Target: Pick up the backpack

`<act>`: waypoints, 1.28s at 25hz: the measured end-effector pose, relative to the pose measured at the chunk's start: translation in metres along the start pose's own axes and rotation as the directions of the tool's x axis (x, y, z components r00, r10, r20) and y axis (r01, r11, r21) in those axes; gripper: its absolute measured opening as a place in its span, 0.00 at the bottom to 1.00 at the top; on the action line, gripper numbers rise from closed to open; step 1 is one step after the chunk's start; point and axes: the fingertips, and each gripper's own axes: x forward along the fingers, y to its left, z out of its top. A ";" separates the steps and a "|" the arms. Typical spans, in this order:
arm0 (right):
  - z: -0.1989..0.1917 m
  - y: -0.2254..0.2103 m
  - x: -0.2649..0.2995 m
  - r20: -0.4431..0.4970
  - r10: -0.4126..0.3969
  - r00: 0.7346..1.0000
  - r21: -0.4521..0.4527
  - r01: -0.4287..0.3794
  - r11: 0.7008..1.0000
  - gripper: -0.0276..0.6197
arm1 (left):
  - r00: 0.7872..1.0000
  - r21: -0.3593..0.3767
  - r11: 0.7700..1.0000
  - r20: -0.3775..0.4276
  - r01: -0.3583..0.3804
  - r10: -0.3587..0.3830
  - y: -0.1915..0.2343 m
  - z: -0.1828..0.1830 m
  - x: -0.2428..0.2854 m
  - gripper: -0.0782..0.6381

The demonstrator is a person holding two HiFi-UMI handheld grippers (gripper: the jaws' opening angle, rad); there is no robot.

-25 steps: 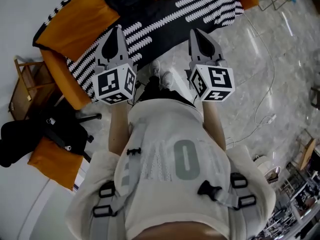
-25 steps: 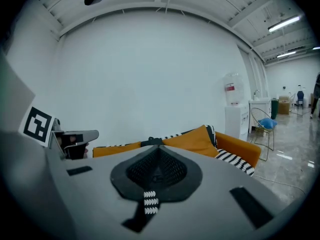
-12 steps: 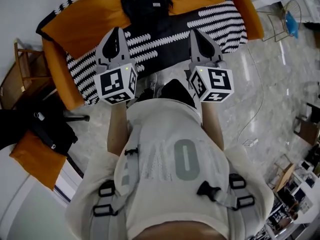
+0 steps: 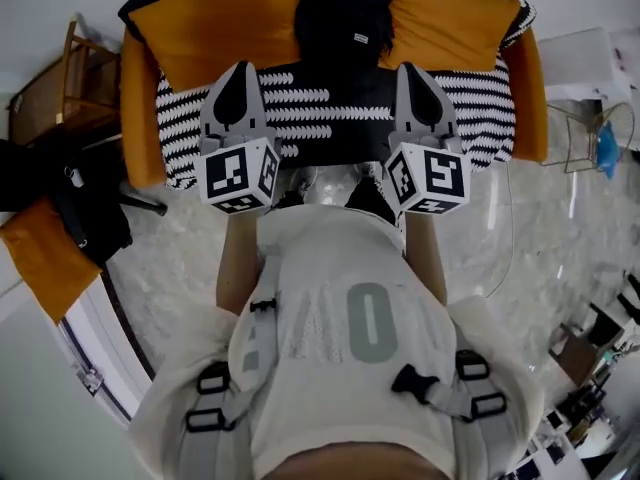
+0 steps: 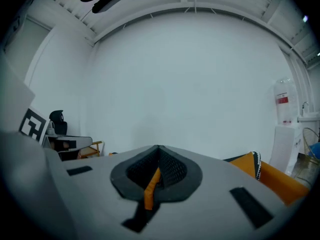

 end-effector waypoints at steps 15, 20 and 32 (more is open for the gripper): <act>-0.001 -0.056 0.030 -0.023 0.129 0.991 0.032 -0.128 0.991 0.05 | 0.981 0.007 0.982 0.054 -0.188 0.187 -0.036 0.019 0.019 0.14; -0.002 -0.067 0.032 -0.027 0.136 0.990 0.044 -0.135 0.990 0.05 | 0.982 0.005 0.985 0.069 -0.175 0.174 -0.044 0.023 0.028 0.14; -0.007 -0.085 0.053 -0.033 0.160 0.987 0.119 -0.155 0.981 0.61 | 0.996 -0.040 0.998 0.073 -0.044 0.047 -0.063 0.019 0.054 0.47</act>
